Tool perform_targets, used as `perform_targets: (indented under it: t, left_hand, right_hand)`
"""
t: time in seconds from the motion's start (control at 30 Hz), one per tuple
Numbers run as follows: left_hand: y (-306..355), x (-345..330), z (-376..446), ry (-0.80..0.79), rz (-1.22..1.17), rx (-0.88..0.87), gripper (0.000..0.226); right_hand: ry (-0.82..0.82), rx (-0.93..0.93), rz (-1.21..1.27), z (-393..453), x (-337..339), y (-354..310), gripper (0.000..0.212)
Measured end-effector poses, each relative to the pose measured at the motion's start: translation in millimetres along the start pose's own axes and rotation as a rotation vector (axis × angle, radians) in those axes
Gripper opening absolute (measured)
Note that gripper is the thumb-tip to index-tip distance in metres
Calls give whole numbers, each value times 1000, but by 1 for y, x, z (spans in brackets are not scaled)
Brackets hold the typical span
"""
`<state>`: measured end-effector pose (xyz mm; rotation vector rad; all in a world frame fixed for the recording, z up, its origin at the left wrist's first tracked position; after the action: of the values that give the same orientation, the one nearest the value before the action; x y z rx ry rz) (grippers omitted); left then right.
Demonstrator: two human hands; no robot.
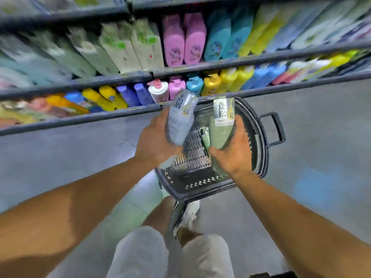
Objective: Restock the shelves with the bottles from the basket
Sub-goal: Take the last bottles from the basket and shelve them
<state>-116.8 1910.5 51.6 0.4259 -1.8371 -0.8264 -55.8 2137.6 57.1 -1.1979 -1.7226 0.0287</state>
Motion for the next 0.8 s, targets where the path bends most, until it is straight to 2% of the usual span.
perform_targets:
  t: [0.5,0.67,0.8]
  left_hand:
    - [147,260,-123,589,36,-160,107]
    - [179,341,-168,759,73,-179,117]
    - [197,405,-199,894,70,-227,114]
  right_hand:
    - [249,403,205,-193,139,-204,109]
    - [331,541,249,-255,181,-279,110]
    - [390,652,274,-302,198,-335,114]
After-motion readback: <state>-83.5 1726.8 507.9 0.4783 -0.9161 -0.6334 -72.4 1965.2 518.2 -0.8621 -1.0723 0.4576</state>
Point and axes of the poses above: each hand's wrist, its own z-axis towards the middle knuckle, its own x-axis out of the back of the hand, y = z × x, the point moved 6 cm from there along z, towards the middle knuckle, and after that the axes turned 14 degrees about -x, right-handed, at the moved point
